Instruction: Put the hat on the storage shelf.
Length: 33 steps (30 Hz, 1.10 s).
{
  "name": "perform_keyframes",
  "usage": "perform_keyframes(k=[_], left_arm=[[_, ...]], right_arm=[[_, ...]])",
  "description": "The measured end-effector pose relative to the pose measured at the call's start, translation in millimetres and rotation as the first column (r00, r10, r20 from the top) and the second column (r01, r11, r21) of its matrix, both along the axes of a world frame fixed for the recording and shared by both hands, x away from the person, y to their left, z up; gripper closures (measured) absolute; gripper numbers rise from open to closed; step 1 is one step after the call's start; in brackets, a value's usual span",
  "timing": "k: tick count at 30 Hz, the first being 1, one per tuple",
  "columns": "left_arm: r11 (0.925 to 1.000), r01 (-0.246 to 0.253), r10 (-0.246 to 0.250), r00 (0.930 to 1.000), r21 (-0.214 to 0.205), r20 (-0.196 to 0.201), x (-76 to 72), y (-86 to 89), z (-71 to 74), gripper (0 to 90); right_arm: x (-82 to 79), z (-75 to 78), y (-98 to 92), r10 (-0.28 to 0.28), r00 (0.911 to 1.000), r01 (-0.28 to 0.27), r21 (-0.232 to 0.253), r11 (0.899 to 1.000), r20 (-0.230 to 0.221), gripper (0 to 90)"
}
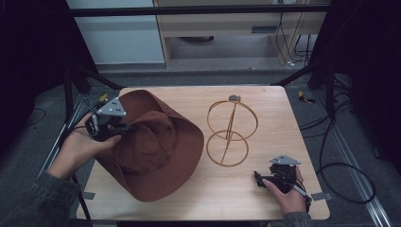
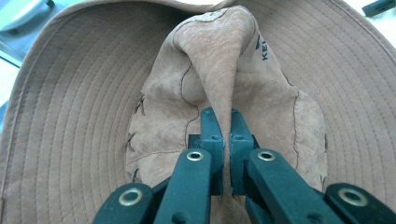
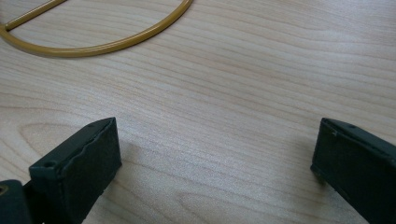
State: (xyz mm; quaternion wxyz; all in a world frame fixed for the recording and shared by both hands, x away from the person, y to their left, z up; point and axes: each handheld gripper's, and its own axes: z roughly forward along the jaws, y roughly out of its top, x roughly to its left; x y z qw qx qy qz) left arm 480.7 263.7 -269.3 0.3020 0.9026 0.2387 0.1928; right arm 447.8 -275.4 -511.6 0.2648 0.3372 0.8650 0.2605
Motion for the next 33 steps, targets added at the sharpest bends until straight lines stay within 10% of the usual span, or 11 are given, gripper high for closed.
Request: perform_keyframes(k=[33], left_arm=[[0.9986,0.052,-0.052,0.9899,0.004,0.132,-17.7,-33.0,79.3,88.5]], right_arm=[[-0.7,0.0,-1.1,0.001,1.0,-0.001,-0.003,1.0,0.002,1.3]])
